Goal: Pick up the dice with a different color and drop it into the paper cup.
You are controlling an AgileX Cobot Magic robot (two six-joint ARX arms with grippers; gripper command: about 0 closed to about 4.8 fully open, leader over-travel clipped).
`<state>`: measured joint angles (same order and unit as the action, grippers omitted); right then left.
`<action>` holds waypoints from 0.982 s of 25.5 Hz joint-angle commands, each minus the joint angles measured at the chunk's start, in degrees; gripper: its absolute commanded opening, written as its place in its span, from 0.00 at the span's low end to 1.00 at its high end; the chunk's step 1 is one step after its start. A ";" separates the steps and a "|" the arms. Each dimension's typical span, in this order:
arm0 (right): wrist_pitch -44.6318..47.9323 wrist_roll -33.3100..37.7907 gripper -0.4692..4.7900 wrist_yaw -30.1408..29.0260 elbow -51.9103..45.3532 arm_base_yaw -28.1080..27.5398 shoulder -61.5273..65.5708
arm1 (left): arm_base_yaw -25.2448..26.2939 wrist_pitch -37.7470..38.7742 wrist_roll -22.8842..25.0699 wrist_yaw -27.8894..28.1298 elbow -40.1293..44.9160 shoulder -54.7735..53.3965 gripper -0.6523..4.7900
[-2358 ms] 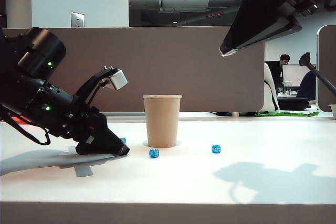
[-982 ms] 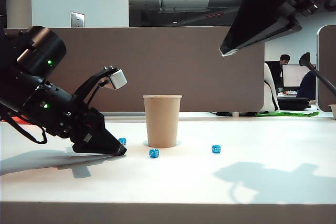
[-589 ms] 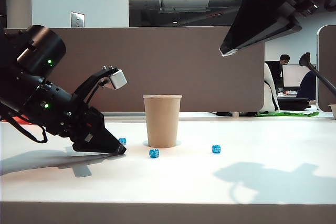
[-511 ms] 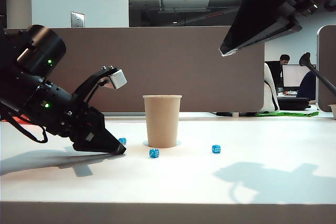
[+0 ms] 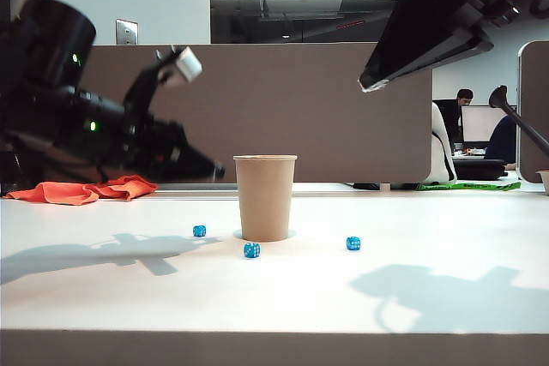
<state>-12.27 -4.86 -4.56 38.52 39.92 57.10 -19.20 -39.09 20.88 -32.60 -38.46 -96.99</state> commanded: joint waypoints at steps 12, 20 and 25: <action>3.08 -0.09 0.09 -0.02 0.35 0.02 -0.20 | -0.46 -1.25 -5.22 -3.08 -10.60 1.40 0.15; 3.56 -0.09 0.09 -0.02 0.35 0.02 -0.20 | -3.56 1.36 -5.03 -3.65 -13.20 -1.44 0.15; 3.50 -0.09 0.09 -0.02 0.35 0.00 -0.22 | -4.59 1.31 -5.03 -3.23 -13.22 -3.43 0.15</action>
<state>-9.74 -4.86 -4.56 38.52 39.92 57.10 -23.75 -37.15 15.79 -35.83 -51.55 -100.27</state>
